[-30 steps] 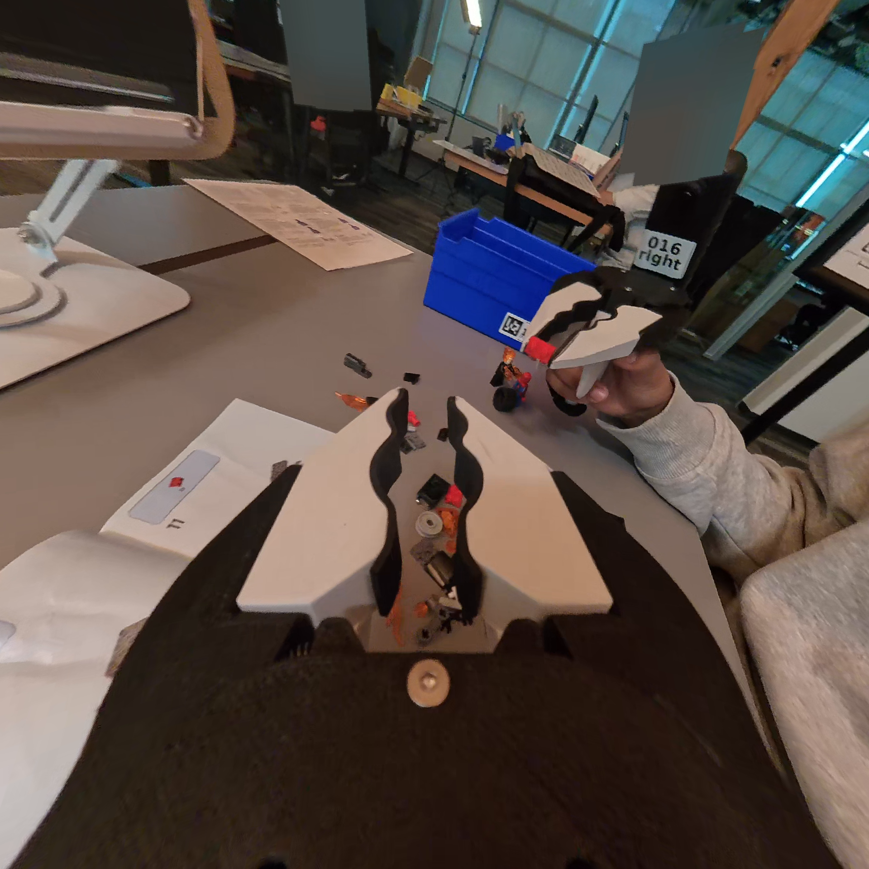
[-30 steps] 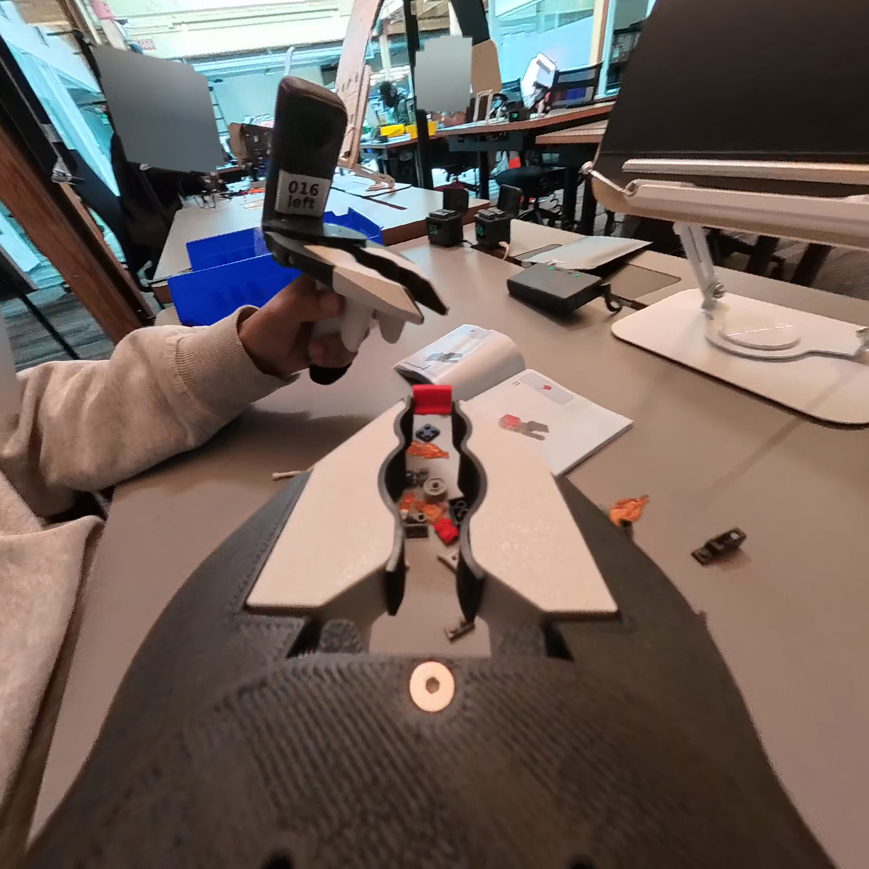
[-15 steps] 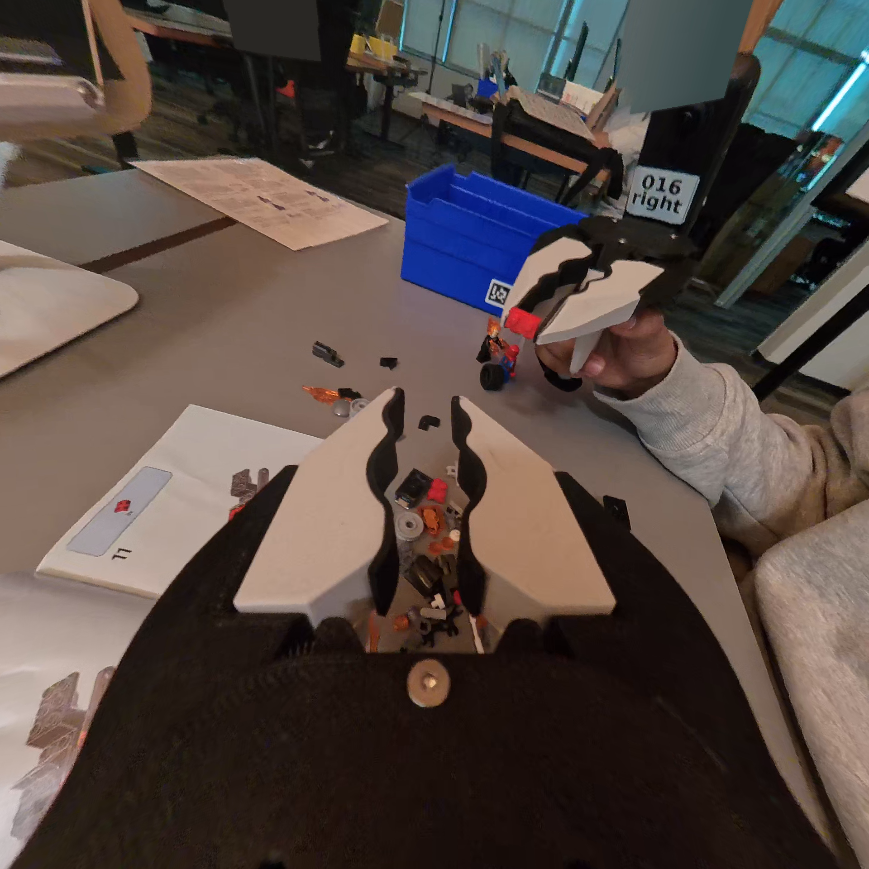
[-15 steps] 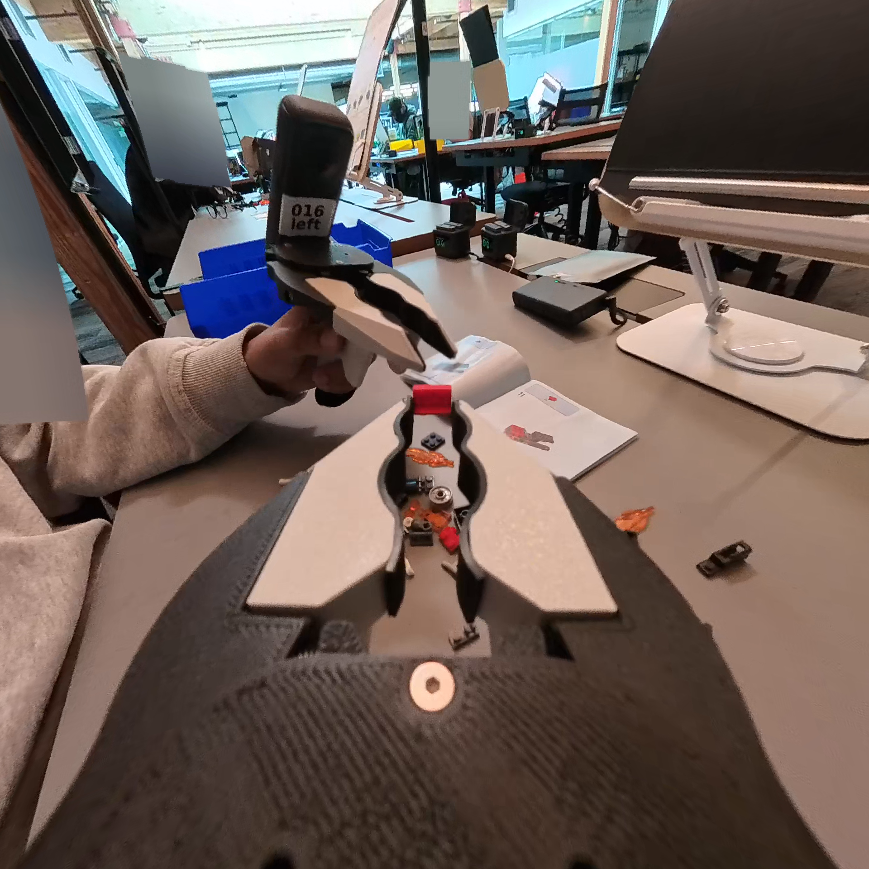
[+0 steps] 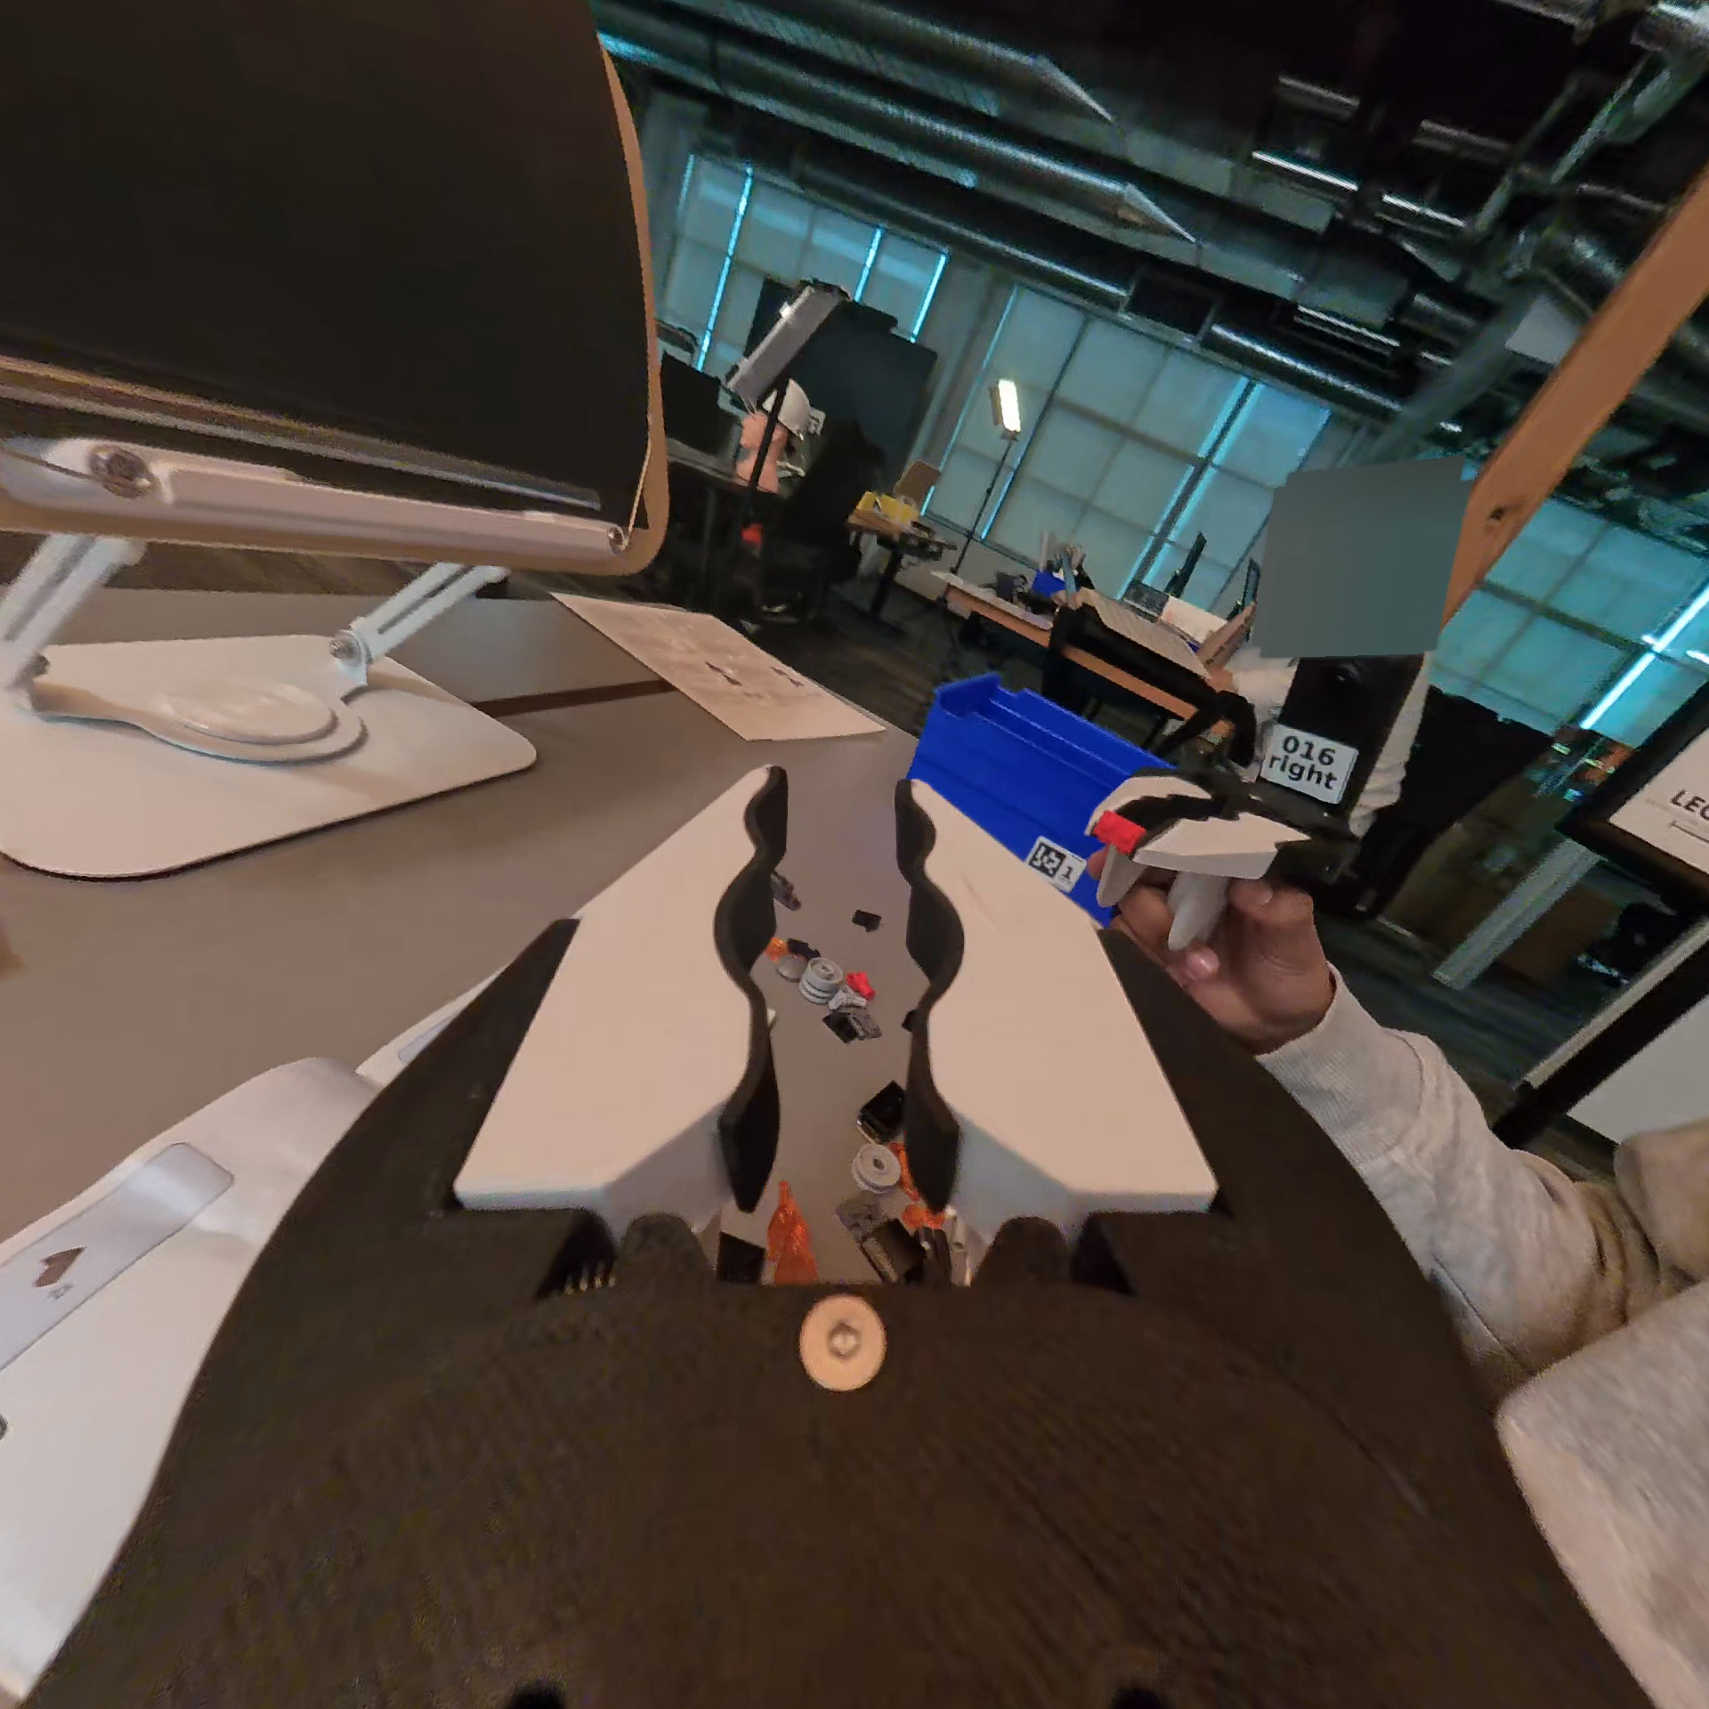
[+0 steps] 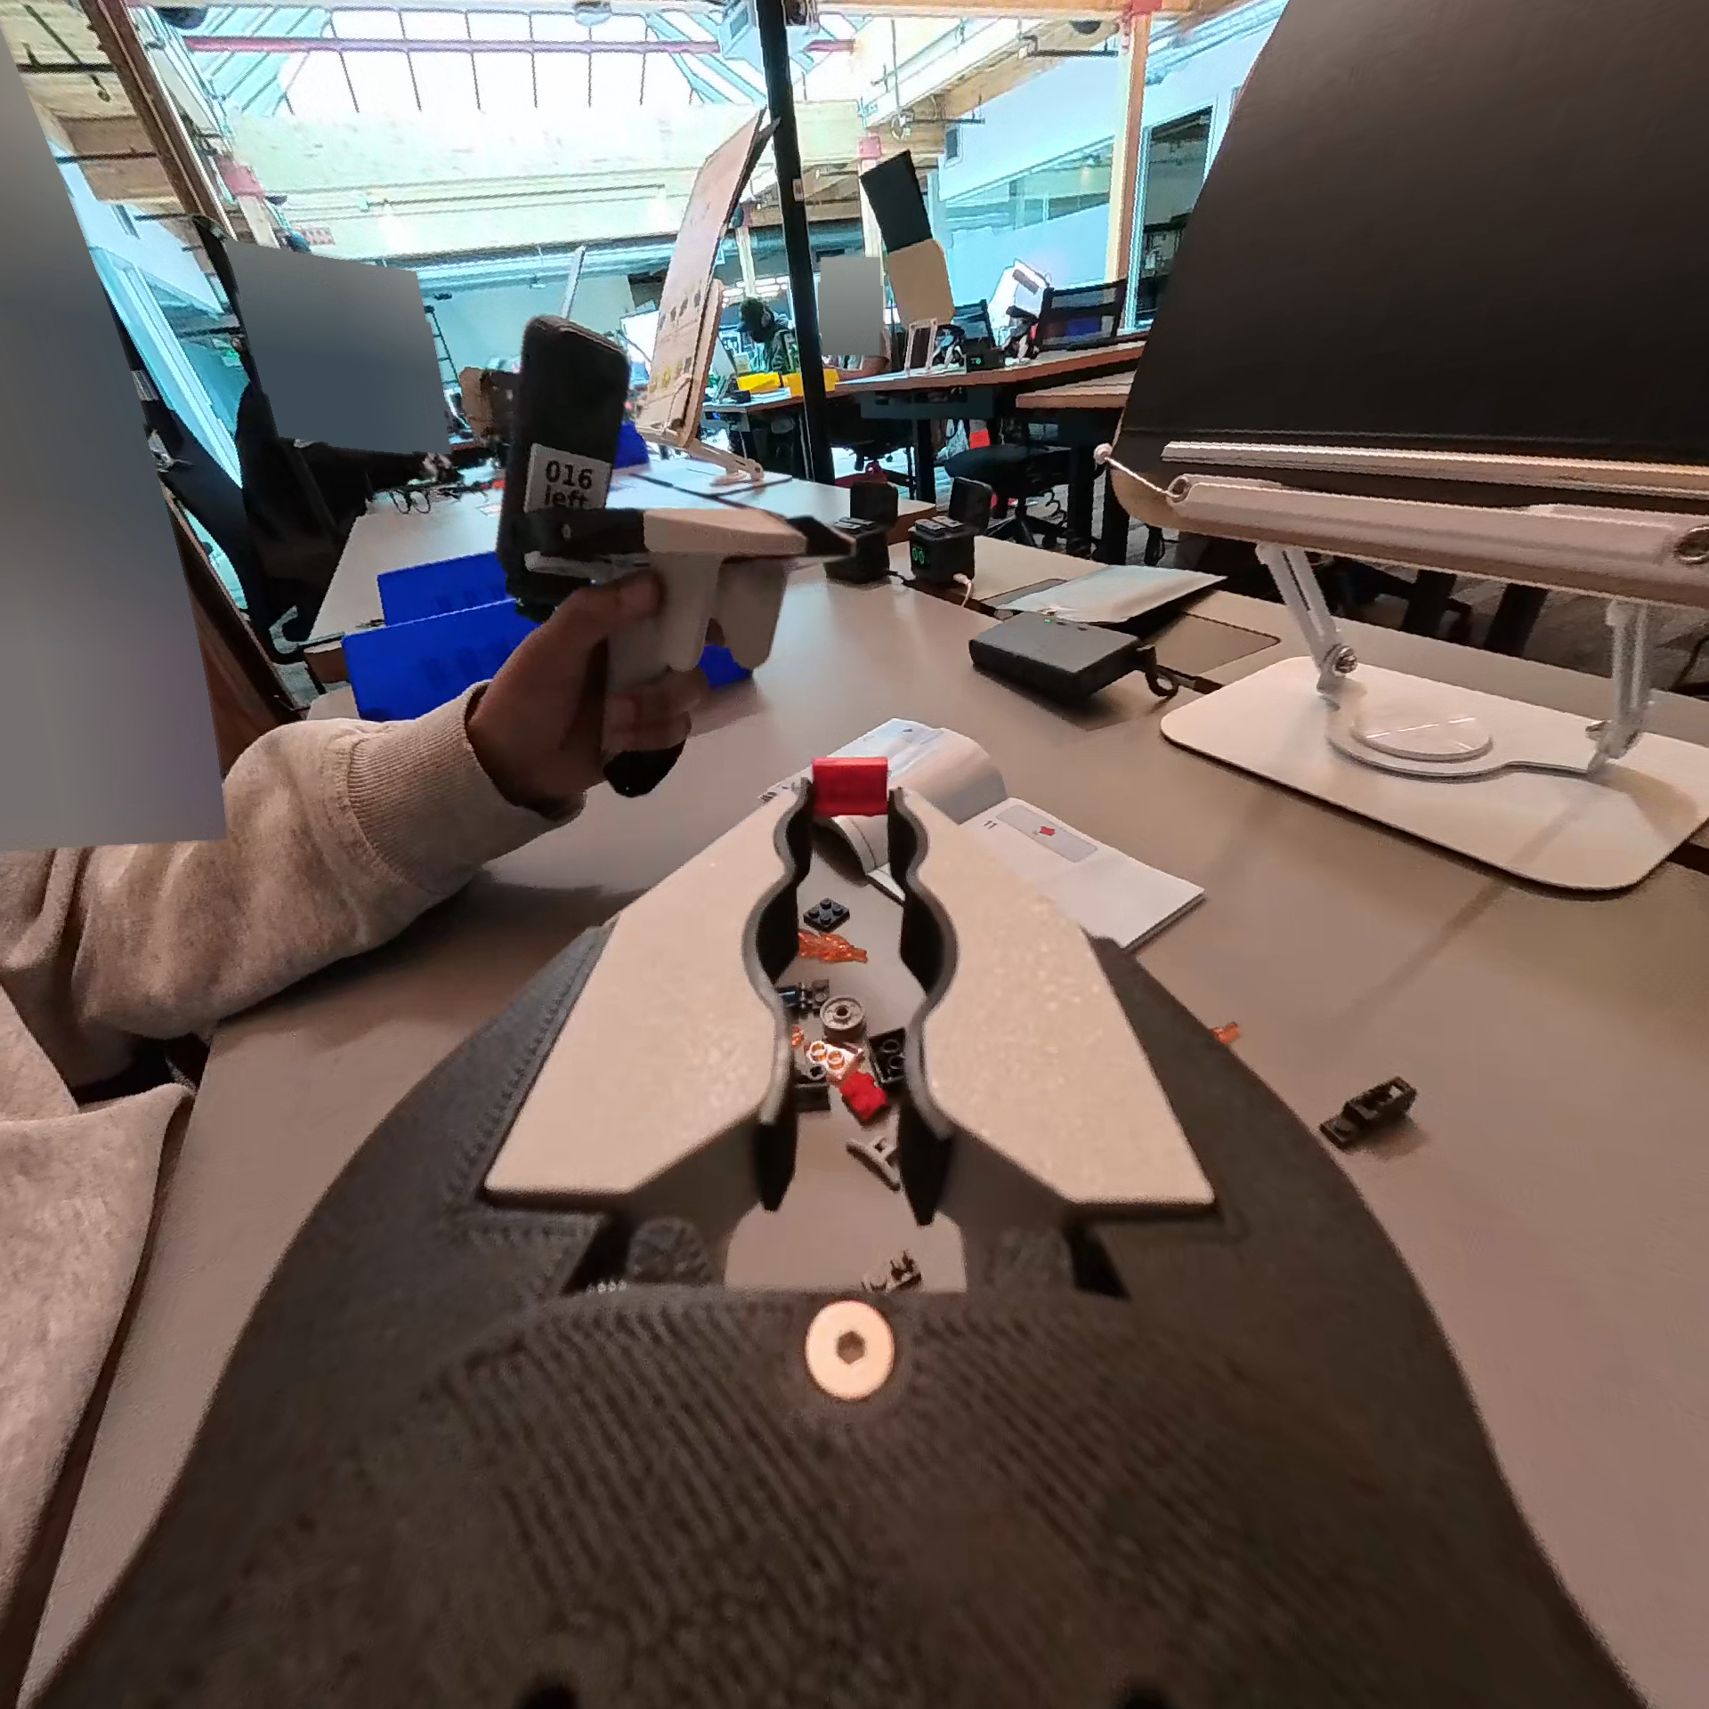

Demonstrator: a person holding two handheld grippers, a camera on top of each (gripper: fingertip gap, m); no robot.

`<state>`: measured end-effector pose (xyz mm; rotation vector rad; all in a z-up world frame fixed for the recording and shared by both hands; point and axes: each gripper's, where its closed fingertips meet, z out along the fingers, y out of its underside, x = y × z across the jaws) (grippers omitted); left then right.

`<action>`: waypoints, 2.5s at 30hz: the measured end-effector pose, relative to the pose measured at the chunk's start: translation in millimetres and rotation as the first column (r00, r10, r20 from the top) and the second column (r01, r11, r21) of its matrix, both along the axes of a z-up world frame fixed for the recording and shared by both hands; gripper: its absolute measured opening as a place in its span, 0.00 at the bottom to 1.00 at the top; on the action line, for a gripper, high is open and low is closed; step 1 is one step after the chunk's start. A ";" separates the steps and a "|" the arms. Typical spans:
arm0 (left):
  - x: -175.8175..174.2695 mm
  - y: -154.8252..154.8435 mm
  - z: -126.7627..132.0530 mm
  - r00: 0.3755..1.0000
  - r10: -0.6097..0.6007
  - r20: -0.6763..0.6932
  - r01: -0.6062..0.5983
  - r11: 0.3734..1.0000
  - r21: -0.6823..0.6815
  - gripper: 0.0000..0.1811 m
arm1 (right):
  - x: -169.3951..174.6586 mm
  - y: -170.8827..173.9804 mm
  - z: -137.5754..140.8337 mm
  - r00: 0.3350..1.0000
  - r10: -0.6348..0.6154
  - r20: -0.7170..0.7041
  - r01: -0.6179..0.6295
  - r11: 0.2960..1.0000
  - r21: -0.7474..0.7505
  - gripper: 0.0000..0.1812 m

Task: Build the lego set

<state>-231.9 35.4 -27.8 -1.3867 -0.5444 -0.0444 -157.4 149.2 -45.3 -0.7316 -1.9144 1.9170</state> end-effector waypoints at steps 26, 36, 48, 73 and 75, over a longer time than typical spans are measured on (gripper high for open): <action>-1.7 -6.9 9.1 0.999 0.033 -0.028 -0.032 0.999 0.029 0.13 | -0.4 0.8 1.7 1.000 -0.008 -0.011 0.008 1.000 -0.004 0.08; -2.8 -9.9 11.9 0.998 0.050 -0.041 -0.049 0.998 0.033 0.13 | -0.6 0.3 0.9 1.000 -0.009 -0.011 0.009 1.000 0.002 0.08; -13.7 -40.2 30.1 0.989 0.141 -0.053 -0.135 0.985 0.106 0.13 | -0.9 -0.9 -1.5 1.000 -0.011 -0.009 0.011 1.000 0.017 0.08; -17.6 -53.3 38.0 0.981 0.188 -0.043 -0.179 0.971 0.160 0.13 | -0.7 -3.9 -6.9 1.000 -0.003 0.010 0.002 0.999 0.041 0.08; -17.6 -53.3 38.1 0.981 0.188 -0.042 -0.179 0.971 0.161 0.13 | -0.7 -5.0 -8.3 1.000 -0.002 0.011 0.001 0.999 0.050 0.08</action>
